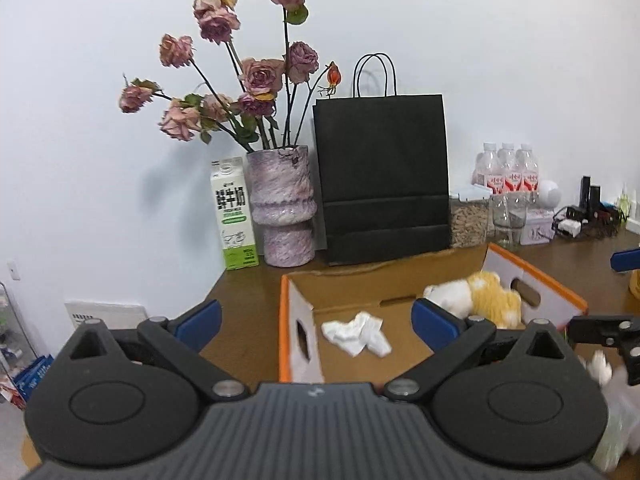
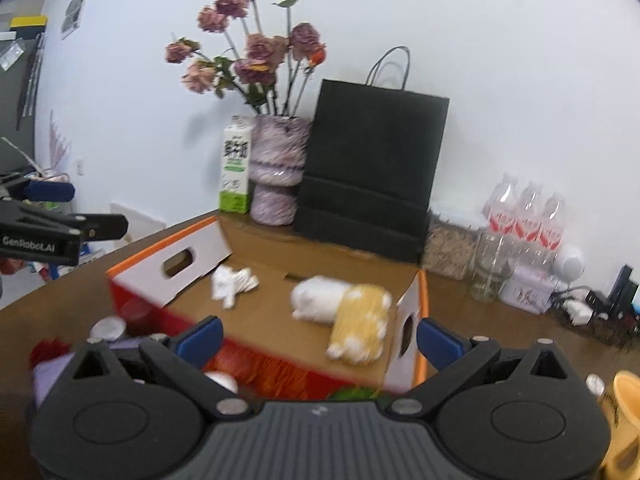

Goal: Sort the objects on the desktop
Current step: 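Withdraw both grippers from the box back toward the remaining items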

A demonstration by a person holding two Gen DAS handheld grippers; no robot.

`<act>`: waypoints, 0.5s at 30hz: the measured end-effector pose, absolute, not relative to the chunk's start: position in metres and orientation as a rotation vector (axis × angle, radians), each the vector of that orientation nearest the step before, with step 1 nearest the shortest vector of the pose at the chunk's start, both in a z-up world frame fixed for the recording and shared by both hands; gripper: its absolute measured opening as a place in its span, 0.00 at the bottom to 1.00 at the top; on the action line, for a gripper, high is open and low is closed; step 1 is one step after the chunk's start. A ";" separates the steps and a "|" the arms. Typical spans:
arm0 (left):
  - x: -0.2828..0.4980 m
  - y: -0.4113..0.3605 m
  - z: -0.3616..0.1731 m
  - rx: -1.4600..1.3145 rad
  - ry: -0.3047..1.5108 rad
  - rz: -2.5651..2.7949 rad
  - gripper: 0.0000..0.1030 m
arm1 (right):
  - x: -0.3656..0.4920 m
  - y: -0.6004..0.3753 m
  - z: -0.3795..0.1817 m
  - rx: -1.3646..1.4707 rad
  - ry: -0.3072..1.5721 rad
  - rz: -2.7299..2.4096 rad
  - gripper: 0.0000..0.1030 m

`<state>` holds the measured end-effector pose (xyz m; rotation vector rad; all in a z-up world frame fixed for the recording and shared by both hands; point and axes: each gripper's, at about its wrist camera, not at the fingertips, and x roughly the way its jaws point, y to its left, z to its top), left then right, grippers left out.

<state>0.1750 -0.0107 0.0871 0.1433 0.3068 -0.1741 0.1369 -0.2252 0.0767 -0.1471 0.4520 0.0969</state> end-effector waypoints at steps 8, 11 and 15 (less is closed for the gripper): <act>0.130 0.013 0.051 0.057 0.375 -0.117 1.00 | 0.079 -0.217 0.042 -0.137 0.472 0.060 1.00; 0.115 0.019 0.039 0.030 0.414 -0.091 1.00 | 0.058 -0.221 0.032 -0.099 0.491 0.033 1.00; 0.095 0.034 0.028 -0.064 0.481 -0.085 1.00 | 0.033 -0.225 0.020 -0.078 0.511 -0.045 1.00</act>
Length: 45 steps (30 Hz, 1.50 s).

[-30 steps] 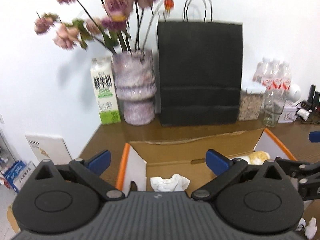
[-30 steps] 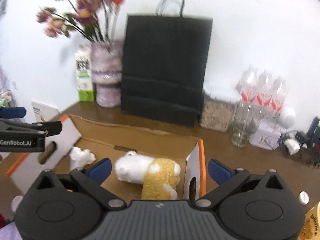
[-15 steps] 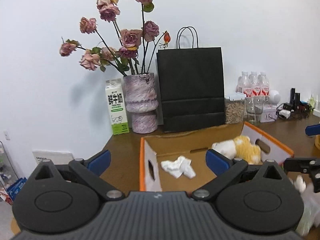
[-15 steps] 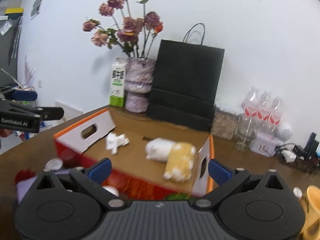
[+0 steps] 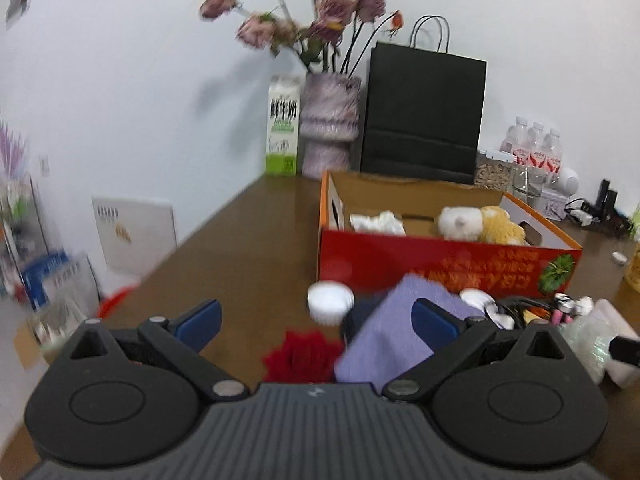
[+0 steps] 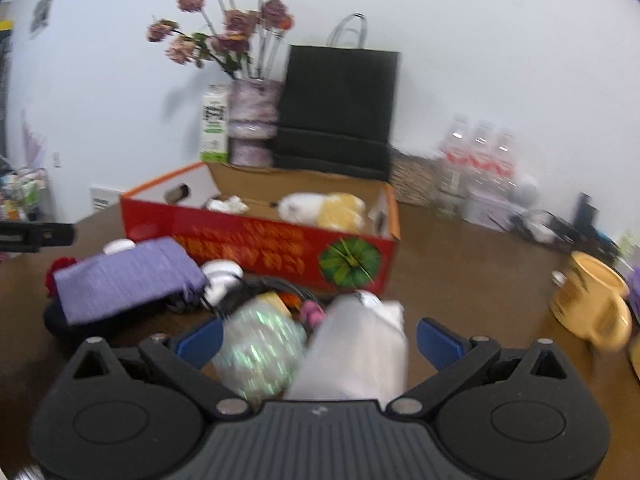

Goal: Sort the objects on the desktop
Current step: 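Withdraw both grippers from the box back toward the remaining items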

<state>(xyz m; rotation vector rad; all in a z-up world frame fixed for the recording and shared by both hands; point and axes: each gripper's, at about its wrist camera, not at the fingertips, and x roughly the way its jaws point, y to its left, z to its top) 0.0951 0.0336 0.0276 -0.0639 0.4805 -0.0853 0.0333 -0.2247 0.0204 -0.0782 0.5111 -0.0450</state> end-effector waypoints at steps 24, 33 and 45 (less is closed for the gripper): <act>0.092 0.042 0.023 -0.021 0.533 -0.028 1.00 | 0.025 -0.246 0.012 0.008 0.551 -0.100 1.00; 0.107 0.061 0.020 -0.016 0.552 0.079 1.00 | 0.045 -0.259 0.016 0.004 0.563 -0.157 1.00; 0.120 0.056 0.009 -0.021 0.594 0.008 1.00 | 0.066 -0.264 -0.002 0.029 0.632 -0.146 0.99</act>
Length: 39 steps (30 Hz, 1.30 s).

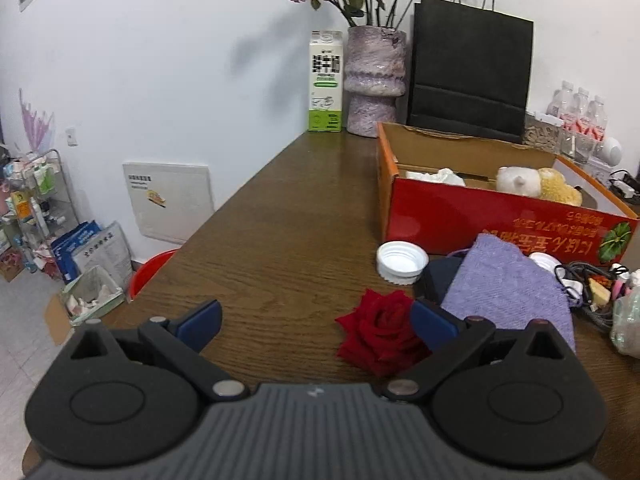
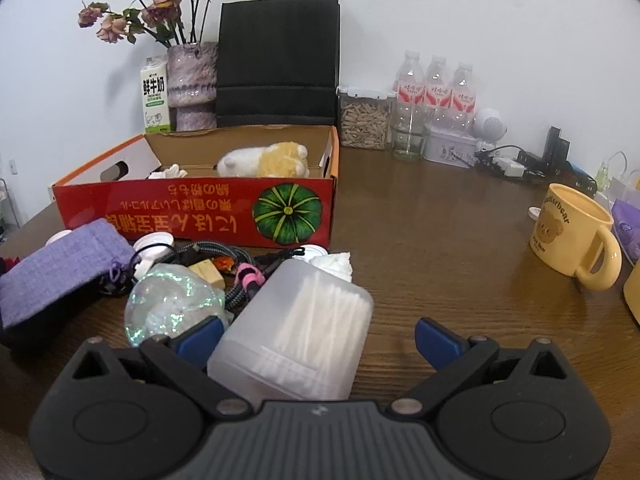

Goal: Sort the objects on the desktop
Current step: 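Withdraw both grippers from the box back toward the remaining items, then grasp the red rose with the left gripper while the right grasps the white container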

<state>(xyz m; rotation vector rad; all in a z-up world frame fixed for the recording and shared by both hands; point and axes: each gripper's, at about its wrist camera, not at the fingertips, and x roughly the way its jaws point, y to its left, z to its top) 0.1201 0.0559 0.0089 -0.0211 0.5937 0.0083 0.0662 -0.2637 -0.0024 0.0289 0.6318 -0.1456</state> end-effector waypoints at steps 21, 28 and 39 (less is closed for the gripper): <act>0.138 0.044 -0.010 -0.028 0.663 -0.048 0.68 | 0.077 -0.267 -0.018 0.054 0.686 -0.107 0.90; 0.141 0.045 -0.011 -0.033 0.663 -0.038 0.51 | 0.076 -0.268 -0.018 0.054 0.684 -0.113 0.75; 0.137 0.047 -0.009 -0.050 0.636 -0.037 0.38 | 0.070 -0.273 -0.016 0.055 0.648 -0.129 0.66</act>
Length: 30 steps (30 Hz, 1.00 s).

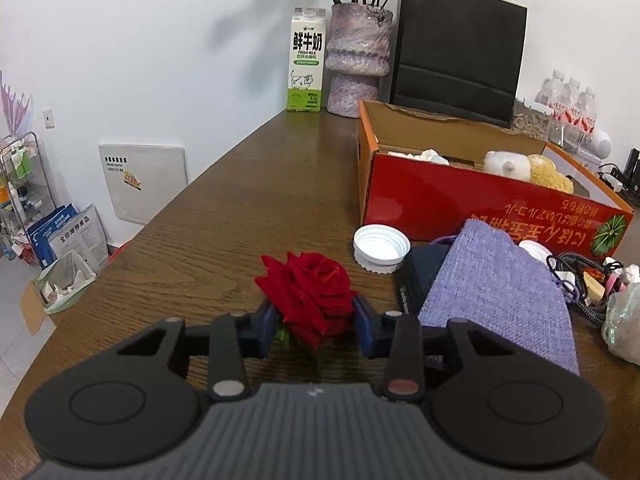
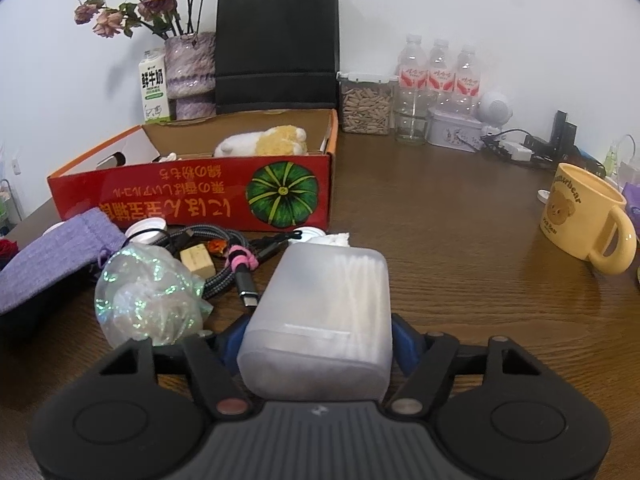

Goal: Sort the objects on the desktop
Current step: 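Grasp the red rose with the left gripper while the right grasps the white container, then lower the rose and white container into the box and open both grippers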

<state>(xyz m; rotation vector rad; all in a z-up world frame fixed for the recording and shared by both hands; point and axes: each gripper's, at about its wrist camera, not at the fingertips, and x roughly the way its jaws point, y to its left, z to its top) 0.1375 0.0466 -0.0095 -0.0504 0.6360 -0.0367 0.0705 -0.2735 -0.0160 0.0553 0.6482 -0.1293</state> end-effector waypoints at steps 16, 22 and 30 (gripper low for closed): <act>0.123 0.046 0.016 -0.055 0.563 -0.034 0.38 | 0.050 -0.278 0.003 0.065 0.533 -0.138 0.63; 0.128 0.035 0.043 -0.059 0.491 -0.073 0.38 | 0.055 -0.272 0.027 0.042 0.446 -0.106 0.63; 0.159 0.006 0.085 -0.074 0.391 -0.142 0.38 | 0.100 -0.252 0.065 0.001 0.332 -0.020 0.63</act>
